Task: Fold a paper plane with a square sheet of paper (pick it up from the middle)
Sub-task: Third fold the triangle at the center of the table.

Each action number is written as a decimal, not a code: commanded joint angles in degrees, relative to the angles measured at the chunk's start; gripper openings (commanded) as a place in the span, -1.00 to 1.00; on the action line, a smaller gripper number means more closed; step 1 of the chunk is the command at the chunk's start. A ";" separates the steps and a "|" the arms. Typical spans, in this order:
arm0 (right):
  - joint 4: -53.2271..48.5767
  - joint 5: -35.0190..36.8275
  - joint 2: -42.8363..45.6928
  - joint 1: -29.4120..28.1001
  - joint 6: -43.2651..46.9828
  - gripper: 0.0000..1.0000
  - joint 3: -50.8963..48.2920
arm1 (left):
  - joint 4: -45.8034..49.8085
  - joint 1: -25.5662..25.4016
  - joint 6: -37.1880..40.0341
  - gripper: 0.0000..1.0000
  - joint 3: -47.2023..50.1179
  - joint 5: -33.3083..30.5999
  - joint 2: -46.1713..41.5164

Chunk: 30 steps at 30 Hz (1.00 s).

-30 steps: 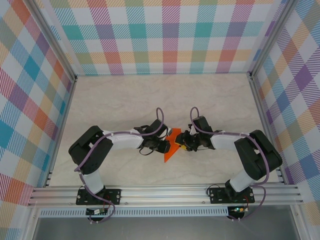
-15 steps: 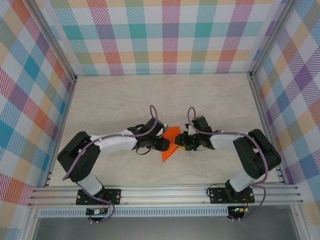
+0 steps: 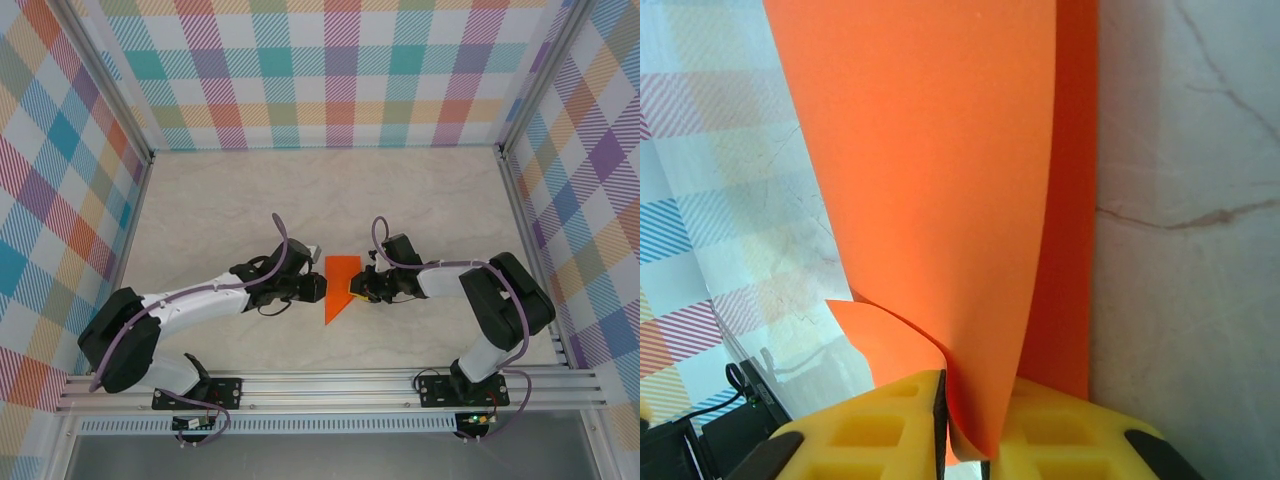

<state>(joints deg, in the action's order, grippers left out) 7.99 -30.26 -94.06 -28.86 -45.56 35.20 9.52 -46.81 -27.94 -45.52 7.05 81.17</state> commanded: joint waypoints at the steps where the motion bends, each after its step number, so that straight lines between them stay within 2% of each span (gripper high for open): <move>1: 1.59 -0.76 -0.08 0.30 0.28 -0.72 0.07 | -3.41 -1.17 -1.69 -0.54 0.65 2.64 2.25; 3: 1.30 -0.76 0.28 0.30 0.06 -0.75 0.13 | -3.28 -2.85 -1.60 -0.39 0.39 0.79 3.58; 13: 0.57 -1.68 1.95 0.29 -1.19 -0.82 0.17 | 2.96 -13.11 -0.91 0.00 -3.75 -16.50 7.98; 21: -0.64 -2.13 2.39 0.25 -1.64 -0.82 0.85 | 8.41 -20.04 -0.18 0.15 -7.67 -29.05 12.27; 30: -2.18 -2.00 2.52 0.25 -1.55 -0.82 1.62 | 11.36 -23.40 -0.26 0.24 -11.63 -33.68 16.74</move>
<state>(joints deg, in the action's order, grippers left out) 6.87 -30.76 -93.23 -28.84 -47.11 35.70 18.13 -69.34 -28.71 -55.66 -23.22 97.32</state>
